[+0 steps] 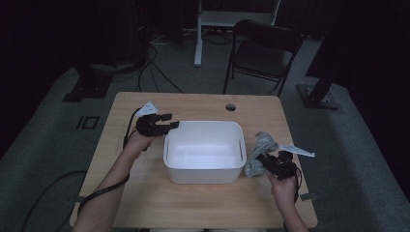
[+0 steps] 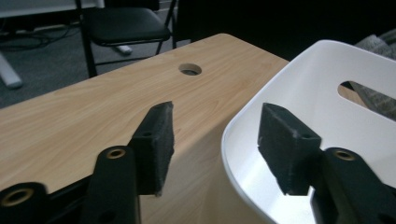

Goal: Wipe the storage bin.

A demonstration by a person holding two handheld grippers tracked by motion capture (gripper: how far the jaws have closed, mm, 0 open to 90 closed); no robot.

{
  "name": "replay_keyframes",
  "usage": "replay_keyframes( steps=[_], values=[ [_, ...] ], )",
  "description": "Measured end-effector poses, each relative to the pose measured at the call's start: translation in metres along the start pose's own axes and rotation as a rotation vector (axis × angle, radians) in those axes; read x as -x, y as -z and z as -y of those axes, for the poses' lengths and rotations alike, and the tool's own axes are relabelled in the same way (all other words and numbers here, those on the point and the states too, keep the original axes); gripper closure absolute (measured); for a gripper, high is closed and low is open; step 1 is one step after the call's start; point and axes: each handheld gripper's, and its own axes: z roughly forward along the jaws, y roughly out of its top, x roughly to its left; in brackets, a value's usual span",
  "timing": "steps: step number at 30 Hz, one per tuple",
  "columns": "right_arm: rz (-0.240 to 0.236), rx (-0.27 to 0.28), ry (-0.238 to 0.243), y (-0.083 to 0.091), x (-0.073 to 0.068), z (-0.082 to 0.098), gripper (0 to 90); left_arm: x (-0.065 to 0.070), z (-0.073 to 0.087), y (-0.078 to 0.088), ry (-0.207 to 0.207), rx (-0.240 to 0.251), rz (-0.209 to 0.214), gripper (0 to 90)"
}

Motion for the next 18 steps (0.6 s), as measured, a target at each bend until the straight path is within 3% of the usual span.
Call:
replay_keyframes(
  steps=[4,7,8,13,18],
  values=[
    [0.004,-0.002,-0.002,0.0,0.002,0.0,72.8,0.001,-0.003,-0.011,-0.027,-0.034,0.03,56.1],
    [0.004,-0.001,-0.003,0.0,0.003,0.001,72.7,0.002,-0.005,-0.014,-0.03,-0.025,0.022,58.5],
    [0.008,-0.001,-0.004,0.0,0.003,0.001,72.7,0.001,-0.005,-0.014,-0.006,-0.012,0.041,62.6],
    [0.005,-0.002,-0.009,0.0,0.005,0.0,72.7,0.004,-0.004,-0.014,-0.017,-0.023,0.055,73.1],
    [0.004,-0.002,-0.011,0.0,0.004,0.001,72.7,0.007,-0.001,-0.011,-0.025,-0.017,0.054,76.0]
  ],
)
